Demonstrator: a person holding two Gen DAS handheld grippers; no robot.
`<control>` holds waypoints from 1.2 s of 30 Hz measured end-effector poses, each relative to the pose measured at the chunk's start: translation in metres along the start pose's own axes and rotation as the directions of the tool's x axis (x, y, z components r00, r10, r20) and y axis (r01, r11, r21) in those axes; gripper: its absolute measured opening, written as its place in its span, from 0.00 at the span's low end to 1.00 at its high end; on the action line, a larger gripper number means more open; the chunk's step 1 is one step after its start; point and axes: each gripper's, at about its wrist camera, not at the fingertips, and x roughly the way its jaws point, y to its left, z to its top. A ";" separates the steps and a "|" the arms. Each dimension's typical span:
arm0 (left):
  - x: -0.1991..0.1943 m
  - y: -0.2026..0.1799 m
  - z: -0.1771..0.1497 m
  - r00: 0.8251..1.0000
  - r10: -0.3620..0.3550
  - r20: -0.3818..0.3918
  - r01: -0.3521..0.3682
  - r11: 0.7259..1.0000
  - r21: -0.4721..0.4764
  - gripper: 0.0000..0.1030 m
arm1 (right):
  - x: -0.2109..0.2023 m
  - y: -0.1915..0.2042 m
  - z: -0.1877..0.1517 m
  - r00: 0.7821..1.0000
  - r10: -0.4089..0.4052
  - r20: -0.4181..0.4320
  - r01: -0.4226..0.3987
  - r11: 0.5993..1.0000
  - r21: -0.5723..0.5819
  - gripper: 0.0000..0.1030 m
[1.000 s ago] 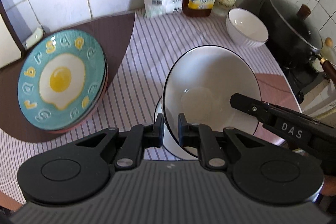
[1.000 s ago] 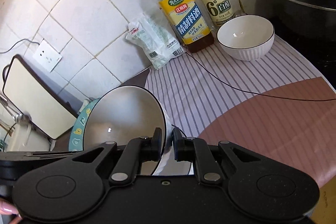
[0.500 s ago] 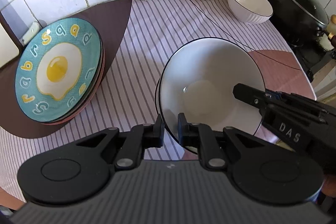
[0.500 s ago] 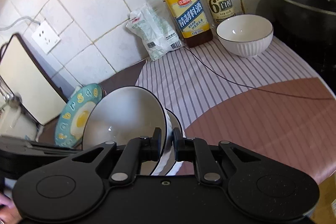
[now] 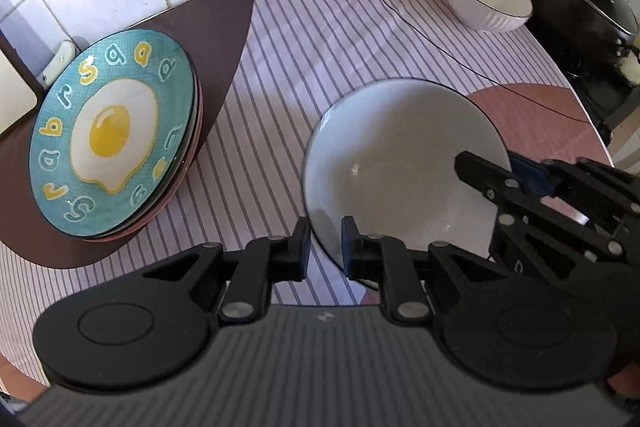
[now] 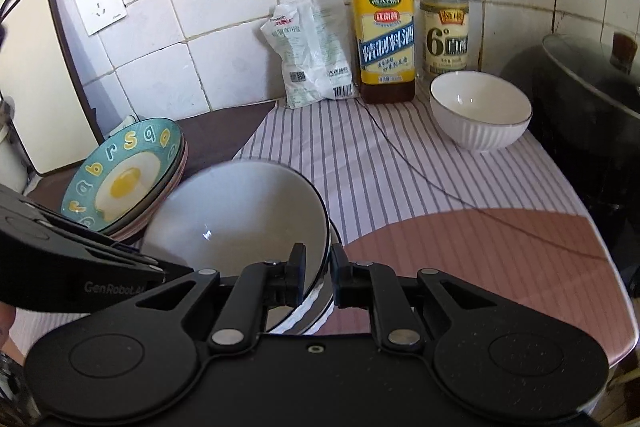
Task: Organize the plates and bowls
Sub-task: 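Carry the second bowl onto the first bowl and open the left gripper, then move the left gripper to the third white bowl and grasp its rim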
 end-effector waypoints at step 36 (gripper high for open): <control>-0.039 -0.013 0.082 0.951 -0.254 0.176 0.261 0.965 -0.016 0.60 | -0.036 -0.082 0.011 0.984 0.034 0.175 -0.020 0.997 -0.079 0.61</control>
